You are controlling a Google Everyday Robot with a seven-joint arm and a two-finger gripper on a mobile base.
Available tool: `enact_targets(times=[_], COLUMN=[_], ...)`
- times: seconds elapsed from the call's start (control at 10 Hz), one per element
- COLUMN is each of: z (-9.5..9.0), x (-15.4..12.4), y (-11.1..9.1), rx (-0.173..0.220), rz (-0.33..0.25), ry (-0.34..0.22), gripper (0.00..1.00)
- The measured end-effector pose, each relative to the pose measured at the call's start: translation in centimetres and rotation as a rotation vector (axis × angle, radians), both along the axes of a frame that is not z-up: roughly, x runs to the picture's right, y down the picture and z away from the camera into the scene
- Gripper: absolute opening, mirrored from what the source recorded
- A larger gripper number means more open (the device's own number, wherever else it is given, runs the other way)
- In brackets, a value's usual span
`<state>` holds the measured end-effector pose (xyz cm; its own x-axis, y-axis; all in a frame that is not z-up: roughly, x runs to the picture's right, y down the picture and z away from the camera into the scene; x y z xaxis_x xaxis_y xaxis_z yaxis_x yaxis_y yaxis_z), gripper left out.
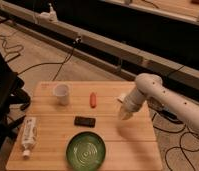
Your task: Push the eraser across the table
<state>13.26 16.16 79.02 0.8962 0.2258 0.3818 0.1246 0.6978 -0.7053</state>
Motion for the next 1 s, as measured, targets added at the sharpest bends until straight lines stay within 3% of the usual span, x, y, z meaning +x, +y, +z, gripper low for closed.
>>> enact_targets(times=[0.5,0.7,1.0], z=[0.6,1.1,2.3], x=[-6.3,-8.6,-11.7], y=[3.0,5.0,5.6], rx=[-0.068,-0.098,-0.095], rz=[0.056,0.039,-0.004], ry=[-0.126,-0.176,-0.213], gripper=[0.00,0.00,0.00])
